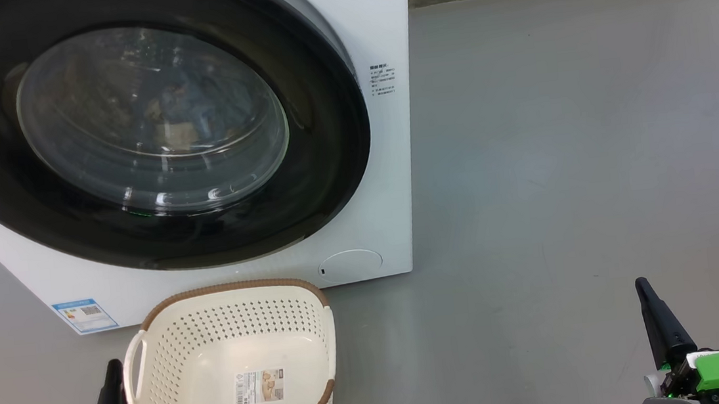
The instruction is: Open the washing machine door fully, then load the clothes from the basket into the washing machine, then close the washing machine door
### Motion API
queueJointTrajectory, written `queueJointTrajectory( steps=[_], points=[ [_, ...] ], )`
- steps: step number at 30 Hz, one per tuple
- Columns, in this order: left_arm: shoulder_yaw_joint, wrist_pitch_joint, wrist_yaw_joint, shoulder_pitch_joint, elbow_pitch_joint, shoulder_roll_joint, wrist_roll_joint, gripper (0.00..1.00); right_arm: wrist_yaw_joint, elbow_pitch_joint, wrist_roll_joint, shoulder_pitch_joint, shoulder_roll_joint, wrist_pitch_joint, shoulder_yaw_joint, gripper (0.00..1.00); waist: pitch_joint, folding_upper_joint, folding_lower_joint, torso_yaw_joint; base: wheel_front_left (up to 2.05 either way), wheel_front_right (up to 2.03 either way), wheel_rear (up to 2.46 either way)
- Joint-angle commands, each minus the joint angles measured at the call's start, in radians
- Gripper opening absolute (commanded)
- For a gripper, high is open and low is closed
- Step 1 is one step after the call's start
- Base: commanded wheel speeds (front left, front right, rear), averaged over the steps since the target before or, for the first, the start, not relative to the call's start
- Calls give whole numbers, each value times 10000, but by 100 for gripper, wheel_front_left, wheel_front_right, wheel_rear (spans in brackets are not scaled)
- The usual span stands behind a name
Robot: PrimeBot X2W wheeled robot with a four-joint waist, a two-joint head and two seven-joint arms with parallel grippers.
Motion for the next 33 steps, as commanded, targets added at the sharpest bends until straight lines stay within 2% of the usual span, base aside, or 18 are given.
queueJointTrajectory(
  steps=[1,33],
  points=[
    [350,72,-113,-393,-166,115,-69,0,16,-238,87,-397,-17,33,191,0,0,0,0,1,0,0,0],
    [444,148,-113,-400,-162,48,10,0,16,-237,60,-400,6,59,158,0,0,0,0,1,0,0,0]
  ],
)
